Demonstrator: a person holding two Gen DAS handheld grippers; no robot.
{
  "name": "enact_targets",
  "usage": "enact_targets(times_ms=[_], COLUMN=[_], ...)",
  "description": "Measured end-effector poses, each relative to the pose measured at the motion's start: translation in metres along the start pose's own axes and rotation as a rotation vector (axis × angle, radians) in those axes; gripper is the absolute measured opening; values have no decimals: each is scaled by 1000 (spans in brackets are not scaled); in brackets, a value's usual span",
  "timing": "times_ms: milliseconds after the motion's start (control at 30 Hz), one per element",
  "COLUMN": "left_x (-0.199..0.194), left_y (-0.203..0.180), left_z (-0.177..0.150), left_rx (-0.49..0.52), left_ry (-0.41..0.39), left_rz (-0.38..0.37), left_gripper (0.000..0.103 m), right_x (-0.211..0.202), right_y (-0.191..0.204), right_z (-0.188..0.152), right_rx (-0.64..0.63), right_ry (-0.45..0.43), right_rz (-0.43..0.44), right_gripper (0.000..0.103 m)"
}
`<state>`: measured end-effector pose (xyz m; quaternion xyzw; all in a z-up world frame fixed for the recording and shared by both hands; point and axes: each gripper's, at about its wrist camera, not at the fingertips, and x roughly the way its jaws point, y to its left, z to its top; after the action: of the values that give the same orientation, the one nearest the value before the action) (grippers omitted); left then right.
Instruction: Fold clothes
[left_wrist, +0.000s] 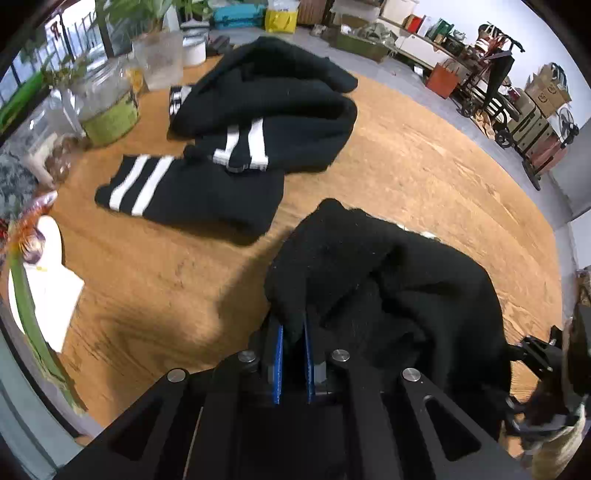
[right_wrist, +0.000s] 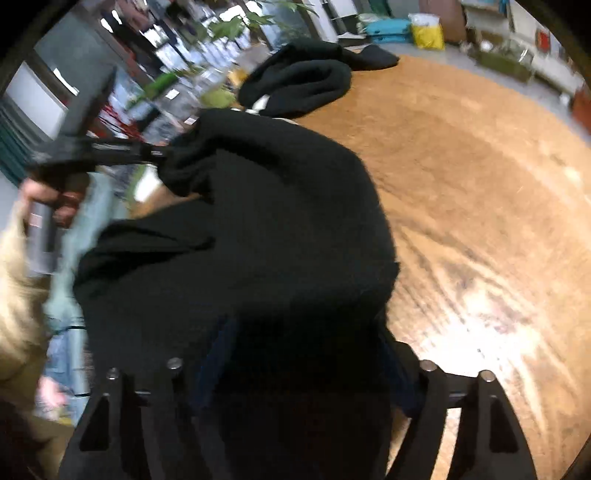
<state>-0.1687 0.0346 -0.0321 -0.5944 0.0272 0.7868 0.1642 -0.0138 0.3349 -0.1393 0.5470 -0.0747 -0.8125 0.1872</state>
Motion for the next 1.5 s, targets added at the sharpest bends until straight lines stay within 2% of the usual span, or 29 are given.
enact_targets(times_ms=[33, 100, 200, 267, 333, 400, 467, 533, 567, 600, 633, 667, 700, 733, 767, 800, 833, 900, 1000, 1067, 1167, 1233, 1267, 1300, 1333, 1367, 1500], left_x=[1, 2, 3, -2, -9, -27, -47, -61, -59, -58, -54, -46, -36, -29, -22, -15, -9, -2, 23, 39, 60, 72, 77, 81, 83, 81, 80], left_y=[1, 1, -1, -11, -23, -51, -81, -116, -131, -145, -158, -166, -172, -173, -174, -173, -172, -175, -196, -204, -215, -219, -221, -223, -225, -225, -215], left_z=[-1, -3, -2, 9, 24, 49, 74, 100, 110, 120, 128, 131, 131, 127, 121, 112, 102, 79, 32, 8, -18, -25, -27, -29, -31, -30, -24], left_rx=[-5, -13, -27, -29, -32, -6, 20, 7, -11, -29, -49, -76, -104, -116, -109, -94, -64, 33, 281, 364, 409, 406, 410, 414, 418, 419, 352], left_ry=[13, 39, 84, 67, 30, -93, -221, -295, -302, -310, -305, -272, -236, -213, -188, -164, -151, -139, -49, 16, 80, 96, 93, 89, 79, 61, 48], left_rz=[-5, -19, -69, -107, -147, -215, -324, -395, -403, -411, -413, -403, -403, -424, -449, -461, -438, -321, -119, -45, 1, 58, 83, 109, 123, 122, 135], left_gripper=[9, 9, 9, 9, 9, 9, 9, 9, 12, 28, 43, 75, 81, 81, 81, 81, 81, 81, 81, 81, 80, 79, 74, 60, 56, 42, 39], right_x=[5, 12, 0, -20, -53, -91, -129, -167, -186, -205, -214, -218, -222, -227, -224, -218, -212, -195, -153, -117, -66, -40, -32, -25, -23, -24, -27], right_y=[-1, -9, -20, -34, -53, -79, -96, -111, -119, -127, -137, -149, -159, -168, -169, -167, -162, -147, -116, -91, -61, -59, -59, -58, -63, -70, -70], right_z=[1, 3, 6, 11, 21, 29, 34, 38, 40, 42, 45, 47, 41, 31, 23, 16, 6, -23, -57, -70, -73, -77, -73, -69, -67, -66, -73], right_rx=[10, 53, 69, 82, 160, 237, 290, 357, 390, 424, 468, 517, 560, 600, 605, 595, 577, 482, 317, 212, 79, 38, 38, 43, 91, 155, 170], right_ry=[11, 19, -43, -95, -166, -260, -354, -450, -499, -547, -554, -544, -526, -504, -494, -489, -481, -422, -292, -203, -122, -73, -62, -60, -53, -44, 27], right_rz=[-29, -58, -103, -146, -201, -282, -376, -427, -452, -478, -510, -545, -580, -616, -621, -612, -617, -595, -493, -416, -403, -437, -447, -453, -425, -382, -342], right_gripper=[51, 18, 13, 12, 12, 12, 12, 11, 12, 16, 22, 47, 62, 62, 60, 62, 64, 67, 69, 69, 69, 70, 71, 71, 70, 66, 63])
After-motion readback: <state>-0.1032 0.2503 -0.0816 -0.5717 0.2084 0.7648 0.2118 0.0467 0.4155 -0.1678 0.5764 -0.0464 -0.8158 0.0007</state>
